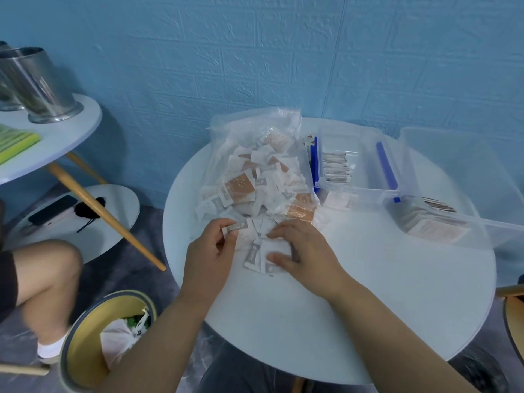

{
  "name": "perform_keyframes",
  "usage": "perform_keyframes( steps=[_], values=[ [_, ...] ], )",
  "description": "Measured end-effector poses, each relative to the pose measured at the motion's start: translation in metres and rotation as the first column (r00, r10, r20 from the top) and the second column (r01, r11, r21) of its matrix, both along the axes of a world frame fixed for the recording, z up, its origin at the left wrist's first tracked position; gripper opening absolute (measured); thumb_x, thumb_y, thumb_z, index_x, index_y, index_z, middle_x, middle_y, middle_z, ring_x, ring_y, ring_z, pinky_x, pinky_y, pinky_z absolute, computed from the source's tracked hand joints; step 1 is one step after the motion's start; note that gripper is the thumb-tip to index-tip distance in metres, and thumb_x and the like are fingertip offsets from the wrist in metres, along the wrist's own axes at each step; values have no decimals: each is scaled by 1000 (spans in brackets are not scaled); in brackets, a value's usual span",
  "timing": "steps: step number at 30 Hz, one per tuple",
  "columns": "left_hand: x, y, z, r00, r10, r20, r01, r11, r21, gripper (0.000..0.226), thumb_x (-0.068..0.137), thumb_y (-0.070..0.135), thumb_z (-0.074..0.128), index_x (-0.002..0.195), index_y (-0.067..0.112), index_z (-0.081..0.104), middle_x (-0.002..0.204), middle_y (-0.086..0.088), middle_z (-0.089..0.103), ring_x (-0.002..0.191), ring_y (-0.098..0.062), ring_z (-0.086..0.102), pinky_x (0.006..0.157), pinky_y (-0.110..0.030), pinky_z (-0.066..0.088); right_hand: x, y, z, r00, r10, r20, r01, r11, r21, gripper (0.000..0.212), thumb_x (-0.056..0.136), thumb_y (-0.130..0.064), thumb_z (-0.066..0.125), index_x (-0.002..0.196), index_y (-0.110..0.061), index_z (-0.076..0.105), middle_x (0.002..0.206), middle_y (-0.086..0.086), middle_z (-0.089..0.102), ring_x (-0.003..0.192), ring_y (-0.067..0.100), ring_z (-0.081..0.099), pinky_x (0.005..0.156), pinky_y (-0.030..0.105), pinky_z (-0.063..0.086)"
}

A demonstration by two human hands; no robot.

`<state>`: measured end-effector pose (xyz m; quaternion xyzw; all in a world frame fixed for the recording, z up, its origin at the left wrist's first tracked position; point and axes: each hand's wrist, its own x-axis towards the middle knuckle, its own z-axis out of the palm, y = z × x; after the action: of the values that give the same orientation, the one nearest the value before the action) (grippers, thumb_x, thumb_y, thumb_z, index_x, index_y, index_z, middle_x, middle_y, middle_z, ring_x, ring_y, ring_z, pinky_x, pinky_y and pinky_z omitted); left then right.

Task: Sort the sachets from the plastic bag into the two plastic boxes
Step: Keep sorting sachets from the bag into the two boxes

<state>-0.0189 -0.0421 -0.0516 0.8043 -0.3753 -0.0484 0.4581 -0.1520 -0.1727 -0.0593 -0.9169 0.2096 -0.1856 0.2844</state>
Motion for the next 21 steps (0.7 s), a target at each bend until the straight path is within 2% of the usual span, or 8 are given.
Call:
perform_keyframes(
  steps=[3, 7, 11, 14, 16, 18, 21],
  values=[
    [0, 0, -2, 998, -54, -15, 55, 998, 18, 11, 92, 21, 52, 101, 26, 57, 82, 12, 63, 76, -1, 59, 64, -5, 42, 1, 4, 2, 998, -16, -69, 11, 997, -70, 56, 71, -56, 55, 112, -19, 65, 109, -2, 61, 106, 18, 52, 90, 22, 31],
    [-1, 1, 0, 994, -104, -24, 104, 995, -1, 12, 91, 18, 55, 100, 25, 58, 80, 11, 64, 74, 2, 60, 65, -6, 44, 1, 7, 5, 995, -14, -98, 4, 995, -103, 68, 62, -65, 55, 113, -21, 65, 106, -3, 58, 104, 17, 46, 88, 16, 24],
    [-2, 2, 2, 982, -177, -68, 176, 984, -16, 24, 90, 16, 56, 93, 40, 53, 82, 27, 59, 78, 17, 57, 67, -7, 47, -1, 11, 5, 998, -8, -69, 1, 995, -99, 64, 62, -67, 59, 109, -23, 65, 106, -9, 53, 102, 9, 36, 85, 10, 17],
    [-3, 2, 3, 985, -154, -75, 151, 988, -44, 28, 91, 18, 55, 90, 46, 50, 81, 14, 64, 75, 5, 60, 66, -16, 49, -3, 13, 5, 997, -15, -76, 10, 998, -63, 48, 68, -51, 73, 108, -25, 64, 106, -15, 47, 106, 5, 34, 86, 7, 17],
    [-3, 2, 1, 994, -95, -59, 91, 993, -70, 25, 92, 19, 53, 91, 45, 51, 83, 12, 64, 73, 5, 58, 66, -17, 50, -5, 15, 6, 998, -34, -44, 34, 999, -2, 42, 67, -45, 76, 102, -25, 64, 98, -20, 46, 100, 1, 35, 84, 7, 23],
    [-3, 1, 0, 997, -35, -64, 28, 994, -102, 18, 92, 19, 52, 95, 37, 54, 89, 21, 60, 78, 14, 55, 68, -9, 50, -7, 17, 8, 998, -60, 0, 60, 990, 125, 32, 67, -37, 79, 92, -28, 61, 89, -23, 47, 90, -3, 39, 79, 9, 30],
    [-2, 1, -1, 999, -14, -47, 9, 995, -104, 15, 92, 17, 53, 98, 31, 55, 88, 19, 61, 78, 7, 56, 67, -7, 47, -10, 22, 13, 989, -129, 65, 93, 913, 397, 32, 69, -21, 80, 78, -34, 52, 83, -12, 57, 71, -4, 49, 64, 10, 36]
  ],
)
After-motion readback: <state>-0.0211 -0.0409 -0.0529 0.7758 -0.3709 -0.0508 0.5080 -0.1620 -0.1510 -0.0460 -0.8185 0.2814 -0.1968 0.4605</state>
